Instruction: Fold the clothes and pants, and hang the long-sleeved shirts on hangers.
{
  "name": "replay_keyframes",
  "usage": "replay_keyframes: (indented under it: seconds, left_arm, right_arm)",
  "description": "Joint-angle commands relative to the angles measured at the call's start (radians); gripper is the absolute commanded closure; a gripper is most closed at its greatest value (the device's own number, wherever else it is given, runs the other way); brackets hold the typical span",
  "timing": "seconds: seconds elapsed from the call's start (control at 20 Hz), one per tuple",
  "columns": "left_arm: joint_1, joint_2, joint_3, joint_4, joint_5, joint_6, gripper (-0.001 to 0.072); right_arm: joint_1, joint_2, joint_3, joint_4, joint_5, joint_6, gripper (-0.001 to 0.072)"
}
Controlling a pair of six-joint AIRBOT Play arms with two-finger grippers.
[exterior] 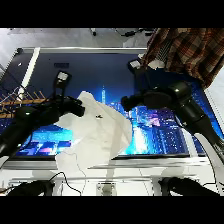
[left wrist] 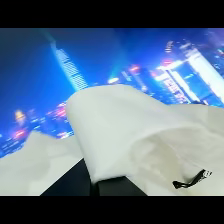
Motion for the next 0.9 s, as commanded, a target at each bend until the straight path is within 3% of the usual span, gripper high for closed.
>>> replay_keyframes:
  seconds: [0.0,0.15,0.3,0.45,0.7,0.75,0.85]
  left_arm:
    - [0.041,0.051,-0.001,0.0,0.091,0.003,0.0681]
    - [0.032,0.047,-0.01,-0.003,0.106,0.003,0.068]
    - [0.032,0.043,-0.011,-0.003,0.113,0.003,0.068]
    - [0.032,0.043,-0.011,-0.003,0.113,0.003,0.068]
    - [0.033,0.043,-0.011,-0.003,0.113,0.003,0.068]
    - [0.033,0.043,-0.011,-0.003,0.113,0.003,0.068]
    - [0.032,0.043,-0.011,-0.003,0.113,0.003,0.068]
  right_arm:
    - [-0.064,0.023,-0.114,0.136,-0.15,-0.069,0.0095]
    - [-0.049,0.023,-0.325,0.184,-0.038,-0.13,0.0095]
    - [-0.017,0.023,-0.478,0.298,-0.002,-0.271,0.0093]
    - [0.047,0.023,-0.529,0.349,0.077,-0.361,0.0086]
    - [0.114,0.005,-0.529,0.349,0.332,-0.396,0.0098]
    - [0.114,-0.013,-0.529,0.348,0.369,-0.383,0.0149]
    - [0.114,-0.052,-0.529,0.348,0.458,-0.35,0.0352]
